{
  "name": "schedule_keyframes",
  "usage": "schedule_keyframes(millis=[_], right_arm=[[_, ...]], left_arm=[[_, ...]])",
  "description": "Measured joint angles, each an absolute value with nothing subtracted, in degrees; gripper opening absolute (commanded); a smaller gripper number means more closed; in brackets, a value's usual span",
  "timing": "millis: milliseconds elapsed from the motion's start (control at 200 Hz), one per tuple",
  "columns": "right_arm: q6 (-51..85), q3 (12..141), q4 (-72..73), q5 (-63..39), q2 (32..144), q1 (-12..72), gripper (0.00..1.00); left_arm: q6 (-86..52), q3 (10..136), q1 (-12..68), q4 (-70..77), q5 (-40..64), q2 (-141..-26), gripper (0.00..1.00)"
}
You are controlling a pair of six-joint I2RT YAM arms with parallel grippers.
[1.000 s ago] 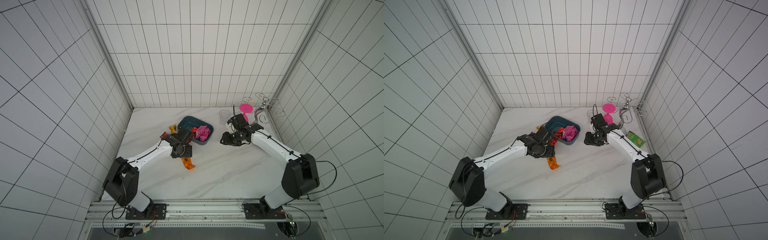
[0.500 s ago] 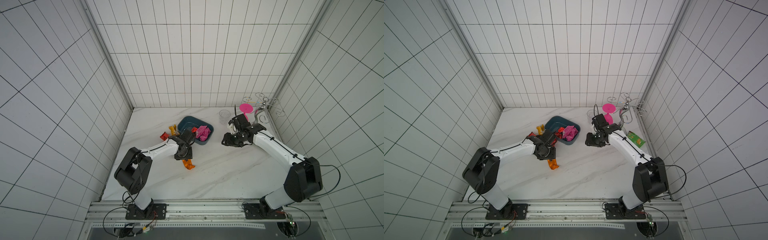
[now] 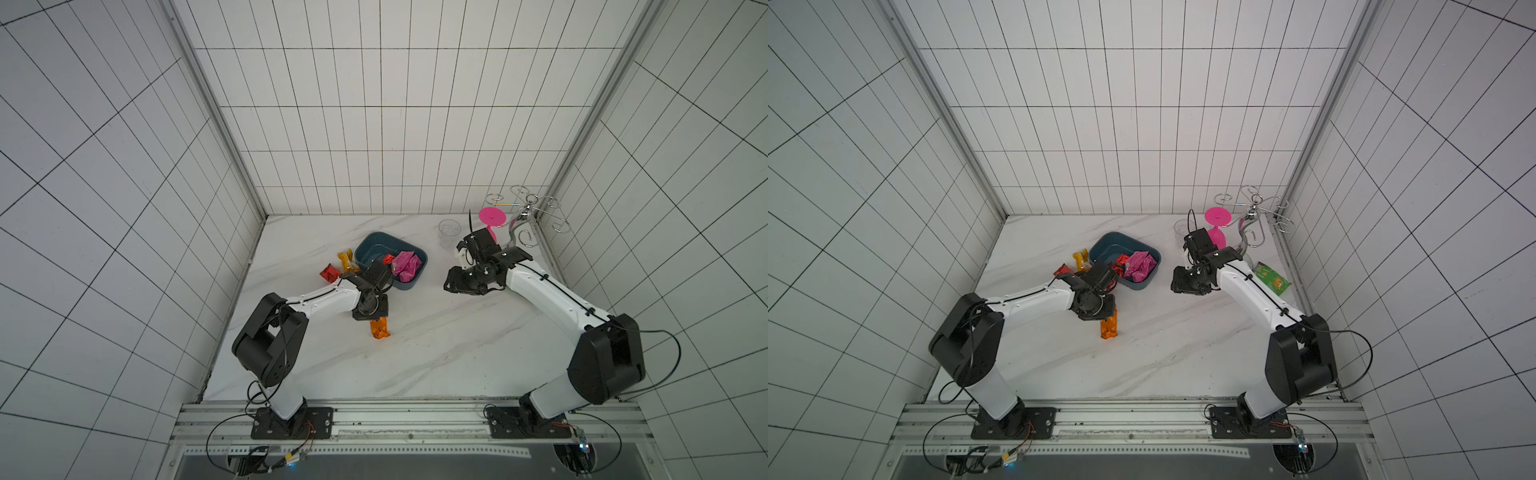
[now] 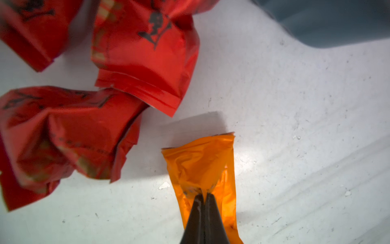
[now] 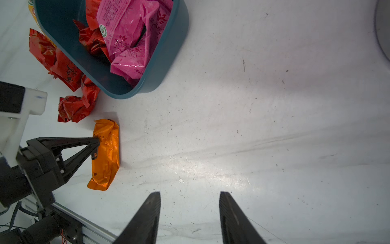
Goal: Put the tea bags into the storage box
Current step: Pick up the tea bag from the center of the board, then place the tea bag in the storage box.
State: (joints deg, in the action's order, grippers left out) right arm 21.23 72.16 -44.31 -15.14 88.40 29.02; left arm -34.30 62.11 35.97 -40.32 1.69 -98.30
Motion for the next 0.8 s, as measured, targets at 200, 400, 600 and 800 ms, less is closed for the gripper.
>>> schedule_keyframes(millis=[200,400,600,800], right_arm=[[21.5,70.7,-44.2,-14.6,87.0,29.0,0.49],[22.3,69.3,-43.8,-13.6,85.6,29.0,0.50],[22.7,69.3,-42.9,-12.8,85.6,29.0,0.50],[22.7,70.0,-42.5,-12.8,87.3,29.0,0.50]], left_arm=[[-33.8,63.2,36.1,-41.9,1.8,-98.4,0.00],[-31.8,67.7,36.2,-46.6,1.2,-96.1,0.00],[-27.5,78.5,34.5,-50.3,0.2,-94.3,0.00],[-23.6,89.0,28.9,-51.9,0.0,-96.5,0.00]])
